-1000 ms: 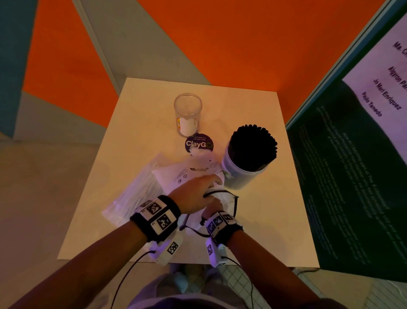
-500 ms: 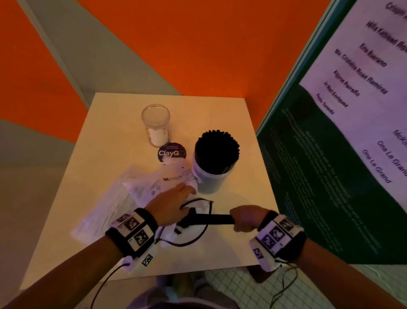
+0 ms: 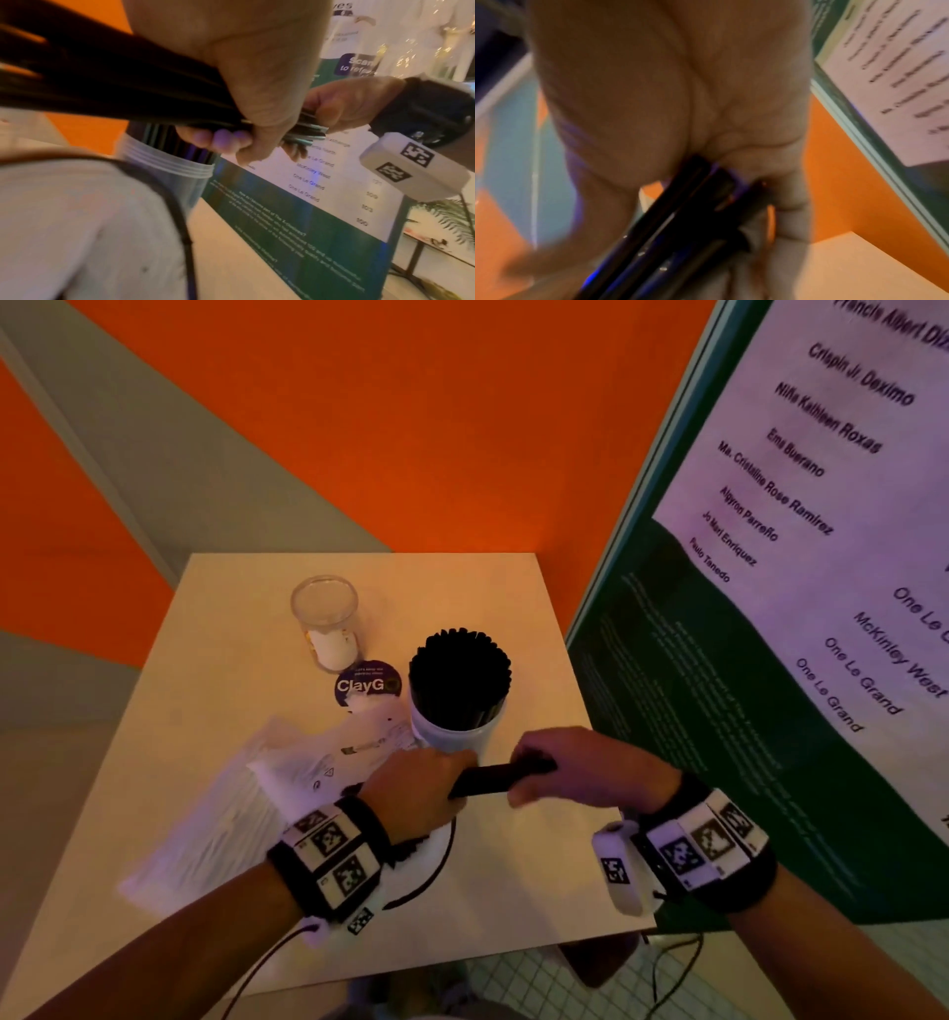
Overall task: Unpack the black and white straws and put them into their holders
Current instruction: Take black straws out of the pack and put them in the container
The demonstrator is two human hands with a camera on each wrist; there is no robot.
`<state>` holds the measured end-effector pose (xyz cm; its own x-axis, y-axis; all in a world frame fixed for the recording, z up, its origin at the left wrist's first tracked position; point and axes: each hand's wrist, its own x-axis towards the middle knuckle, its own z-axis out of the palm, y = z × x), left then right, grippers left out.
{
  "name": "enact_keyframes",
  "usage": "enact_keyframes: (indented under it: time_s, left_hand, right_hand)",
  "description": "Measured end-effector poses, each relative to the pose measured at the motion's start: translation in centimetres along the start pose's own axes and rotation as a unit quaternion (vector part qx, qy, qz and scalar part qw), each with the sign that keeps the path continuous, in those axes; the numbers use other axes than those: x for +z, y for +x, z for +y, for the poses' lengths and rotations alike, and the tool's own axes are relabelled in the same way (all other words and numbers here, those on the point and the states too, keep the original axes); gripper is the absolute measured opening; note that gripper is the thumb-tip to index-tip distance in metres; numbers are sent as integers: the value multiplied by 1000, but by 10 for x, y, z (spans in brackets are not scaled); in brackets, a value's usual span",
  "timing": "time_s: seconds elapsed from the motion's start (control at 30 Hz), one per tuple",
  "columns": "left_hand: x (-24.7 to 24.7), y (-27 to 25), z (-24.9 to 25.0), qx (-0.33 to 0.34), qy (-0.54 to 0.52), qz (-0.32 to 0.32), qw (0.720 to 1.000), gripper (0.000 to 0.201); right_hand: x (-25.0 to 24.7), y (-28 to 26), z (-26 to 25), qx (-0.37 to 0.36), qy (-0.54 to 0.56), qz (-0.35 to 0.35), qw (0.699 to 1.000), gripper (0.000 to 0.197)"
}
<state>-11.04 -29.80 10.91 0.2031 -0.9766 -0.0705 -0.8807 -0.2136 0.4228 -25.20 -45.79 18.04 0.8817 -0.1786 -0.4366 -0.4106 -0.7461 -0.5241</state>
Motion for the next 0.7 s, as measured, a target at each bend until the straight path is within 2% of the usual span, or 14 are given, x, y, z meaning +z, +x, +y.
enact_keyframes:
  time_s: [0.07, 0.13, 0.2, 0.27, 0.37, 0.43, 0.57, 0.63, 0.7]
  left_hand:
    - [-3, -7, -15, -21, 10, -3, 1000, 11]
    - [-5, -10, -22, -33, -22, 4, 999, 7]
    - [-6, -8, -23, -27, -44, 0, 999, 3]
    - [-6, -6, -23, -29, -68, 5, 997, 4]
    - [-6, -2, -25, -63, -142, 43, 987, 9]
    - [-7, 4, -25, -67, -177, 47, 981, 15]
    - [-13, 20, -22, -40, -243, 63, 967, 22]
    - [-20, 31, -18, -46, -288, 71, 954, 25]
    - [-27, 42, -19, -46, -318, 88, 943, 52]
  right_hand:
    - [4, 4, 2, -33, 174, 121, 977, 28]
    - [18, 9, -3, -61, 268, 213, 938, 40]
    - [35, 18, -14, -66, 318, 238, 915, 50]
    - [41, 27, -22, -80, 375, 266, 885, 51]
    - [38, 31, -24, -125, 508, 311, 793, 44]
    - [39, 33, -28, -144, 561, 298, 759, 39]
    - [26, 42, -46, -170, 585, 281, 741, 29]
    - [8, 44, -51, -168, 564, 299, 751, 28]
    - [-10, 45, -54, -168, 524, 332, 766, 28]
